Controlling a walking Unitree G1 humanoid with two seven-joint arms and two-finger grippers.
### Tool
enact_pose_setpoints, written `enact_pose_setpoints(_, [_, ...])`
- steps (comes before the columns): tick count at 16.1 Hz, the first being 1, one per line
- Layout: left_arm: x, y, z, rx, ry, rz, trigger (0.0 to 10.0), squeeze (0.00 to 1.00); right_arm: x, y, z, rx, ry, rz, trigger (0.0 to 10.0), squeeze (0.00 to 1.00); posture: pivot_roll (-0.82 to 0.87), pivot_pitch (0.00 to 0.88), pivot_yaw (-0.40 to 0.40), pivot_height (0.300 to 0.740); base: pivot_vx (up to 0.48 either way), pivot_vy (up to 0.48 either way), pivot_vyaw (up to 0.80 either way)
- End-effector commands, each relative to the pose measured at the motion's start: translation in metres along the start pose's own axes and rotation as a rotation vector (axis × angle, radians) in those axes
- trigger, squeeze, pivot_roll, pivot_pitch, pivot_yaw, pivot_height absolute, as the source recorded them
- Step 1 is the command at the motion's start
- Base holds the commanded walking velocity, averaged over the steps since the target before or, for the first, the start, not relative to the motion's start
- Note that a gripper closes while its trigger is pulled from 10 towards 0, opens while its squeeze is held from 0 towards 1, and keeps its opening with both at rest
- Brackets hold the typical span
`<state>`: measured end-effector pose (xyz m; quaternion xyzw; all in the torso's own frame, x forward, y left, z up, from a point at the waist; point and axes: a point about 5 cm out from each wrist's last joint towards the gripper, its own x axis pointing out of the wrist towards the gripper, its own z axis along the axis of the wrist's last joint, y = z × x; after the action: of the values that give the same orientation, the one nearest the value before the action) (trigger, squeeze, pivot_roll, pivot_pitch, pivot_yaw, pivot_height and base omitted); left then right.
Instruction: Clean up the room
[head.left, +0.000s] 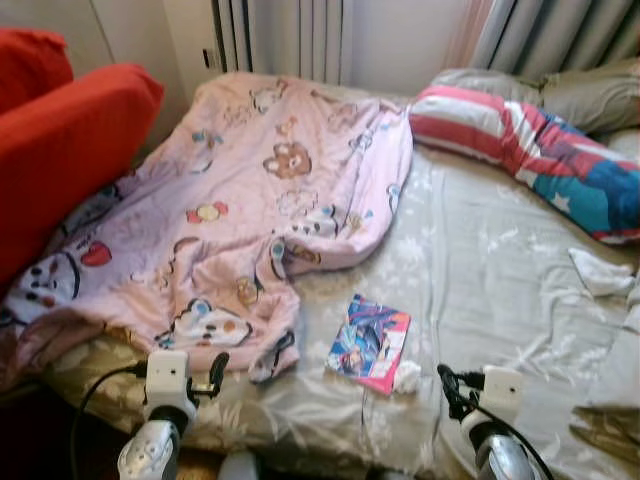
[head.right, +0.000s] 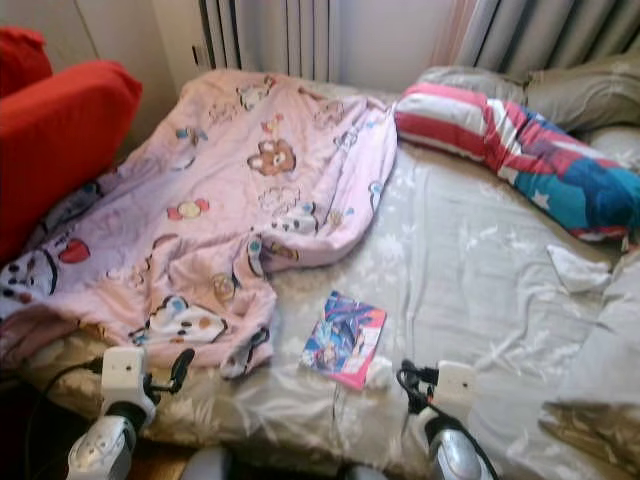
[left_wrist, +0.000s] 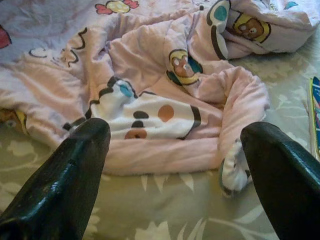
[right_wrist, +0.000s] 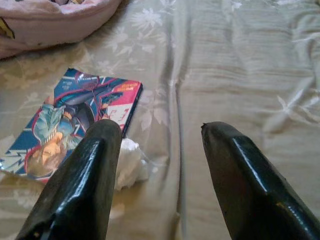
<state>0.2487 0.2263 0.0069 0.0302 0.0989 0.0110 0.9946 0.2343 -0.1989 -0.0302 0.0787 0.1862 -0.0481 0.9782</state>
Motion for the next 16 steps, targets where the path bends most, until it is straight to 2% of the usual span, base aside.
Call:
enact_pose_setpoints(1, [-0.0005,0.0012,-0.0001,-0.015,0.002,0.006,10.0,0.0,-0.0011,-0.0026,-0.0012,-0.001,0.005,-0.011,10.0,0.0,0.13,0.137,-0.069,0.652,0.0,0.0,0.0])
enact_pose_setpoints(6, [0.0024,0.0007,0.0027,-0.018,-0.002,0.009,10.0,0.0,0.0002,-0.0024,-0.0046,-0.009,0.05,-0.024,10.0,0.0,0.14,0.14,-0.069,0.652,0.0,0.0,0.0])
enact_pose_setpoints(8, [0.0033,0.0004,0.0042,-0.018,-0.007,0.009,10.0,0.0,0.0,-0.0023,-0.0007,0.006,0.006,-0.029,10.0,0.0,0.14,0.141,-0.069,0.652,0.0,0.0,0.0])
enact_pose_setpoints(16, [0.0062,-0.0031,0.0072,-0.033,-0.008,-0.003,10.0,0.0,0.0013,-0.0026,0.0004,-0.032,0.018,-0.014,10.0,0.0,0.14,0.155,-0.072,0.652,0.0,0.0,0.0])
